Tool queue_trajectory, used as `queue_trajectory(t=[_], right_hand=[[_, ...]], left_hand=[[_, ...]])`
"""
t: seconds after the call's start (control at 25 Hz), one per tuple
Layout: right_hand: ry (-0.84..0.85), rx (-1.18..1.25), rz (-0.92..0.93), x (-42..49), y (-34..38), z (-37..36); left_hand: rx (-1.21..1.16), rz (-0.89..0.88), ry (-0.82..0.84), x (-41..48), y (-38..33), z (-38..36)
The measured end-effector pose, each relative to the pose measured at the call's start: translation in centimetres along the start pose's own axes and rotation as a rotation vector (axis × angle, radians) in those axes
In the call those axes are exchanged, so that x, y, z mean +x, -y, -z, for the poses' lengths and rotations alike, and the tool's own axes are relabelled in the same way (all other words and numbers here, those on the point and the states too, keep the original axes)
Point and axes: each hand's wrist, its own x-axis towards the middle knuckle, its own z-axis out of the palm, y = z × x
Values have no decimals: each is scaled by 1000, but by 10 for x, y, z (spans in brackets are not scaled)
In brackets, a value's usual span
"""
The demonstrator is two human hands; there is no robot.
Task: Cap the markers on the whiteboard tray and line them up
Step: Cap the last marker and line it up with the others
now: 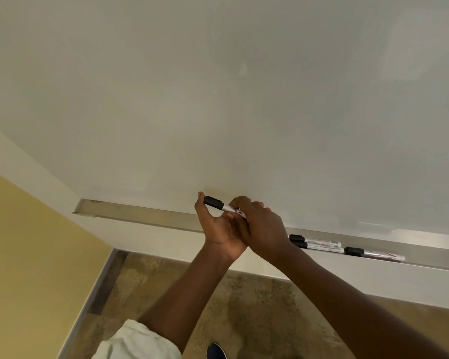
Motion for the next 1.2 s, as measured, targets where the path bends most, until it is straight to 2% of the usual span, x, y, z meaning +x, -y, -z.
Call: queue_trajectory(t=[0.16, 0.4, 0.56, 0.64, 0.72, 0.8, 0.96, 1.0, 1.08, 1.2], right_hand=[[-22, -18, 35, 3, -2, 4], [-29, -8, 32, -3, -8, 0], [-24, 29, 34, -6, -20, -6], [17, 57, 33, -8, -29, -9], [32, 23, 33, -11, -44, -9], [31, -58, -8, -15, -65, -4], [66, -248, -132, -38, -125, 20], [81, -291, -157, -46, -139, 27], [94, -353, -211, -64, -165, 40], [70, -400, -277, -86, -191, 53]], left_hand=[[-29, -28, -110, 9, 4, -10], [14, -29, -158, 18, 12, -1], [199, -57, -149, 24, 14, 8], [344, -93, -211, 31, 15, 15], [546, -169, -382, 39, 20, 25], [877, -276, -525, 39, 25, 38], [1969, -461, -493, 36, 23, 99], [2158, -468, -482, 34, 21, 117], [2365, -359, -455, 30, 21, 144], [2517, -236, -373, 24, 19, 174]])
